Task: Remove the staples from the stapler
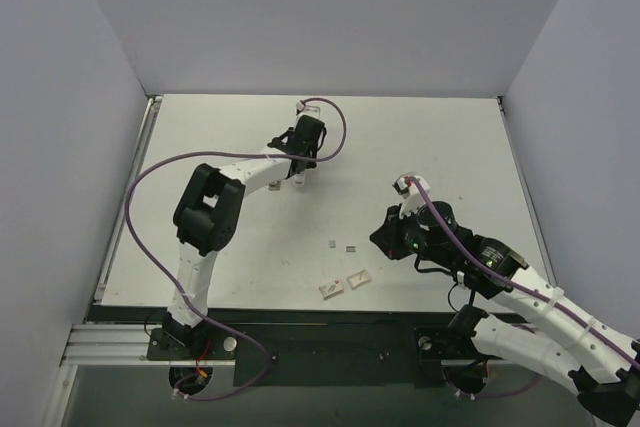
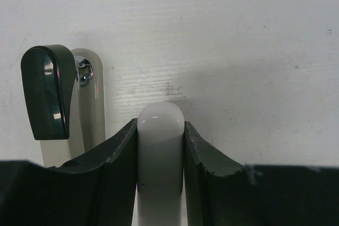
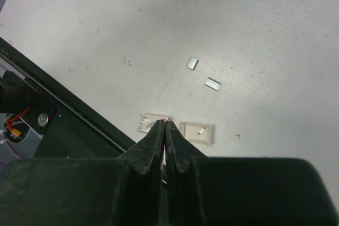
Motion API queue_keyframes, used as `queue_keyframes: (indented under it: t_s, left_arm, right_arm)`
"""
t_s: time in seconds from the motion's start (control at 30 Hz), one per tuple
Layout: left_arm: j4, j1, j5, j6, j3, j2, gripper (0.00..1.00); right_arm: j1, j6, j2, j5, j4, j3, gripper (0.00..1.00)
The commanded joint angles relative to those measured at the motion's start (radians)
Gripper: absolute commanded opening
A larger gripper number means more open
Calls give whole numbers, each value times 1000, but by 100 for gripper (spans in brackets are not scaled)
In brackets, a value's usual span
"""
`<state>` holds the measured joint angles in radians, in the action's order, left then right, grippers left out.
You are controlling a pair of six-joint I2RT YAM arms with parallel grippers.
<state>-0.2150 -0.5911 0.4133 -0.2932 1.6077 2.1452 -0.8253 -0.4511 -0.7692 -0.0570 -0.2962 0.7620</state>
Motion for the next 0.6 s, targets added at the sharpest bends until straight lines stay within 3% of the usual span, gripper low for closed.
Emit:
queue_keyframes:
  t_s: [0.0,0.2,0.37,0.57]
  left_arm:
    - [25,5,-30,-29,66,25,0]
    - [19,5,-48,-43,66,54,11]
    - [26,5,-53,-47,47,47,39]
    - [46,7,-53,-43,15,16,54]
  right_arm:
    - [5,8,-16,-10,37,-6,0]
    - [6,-1,-28,-21,43,-6,0]
    - [6,-9,-32,-27,43,-6,0]
    - [6,-20,-31,-35,43,-6,0]
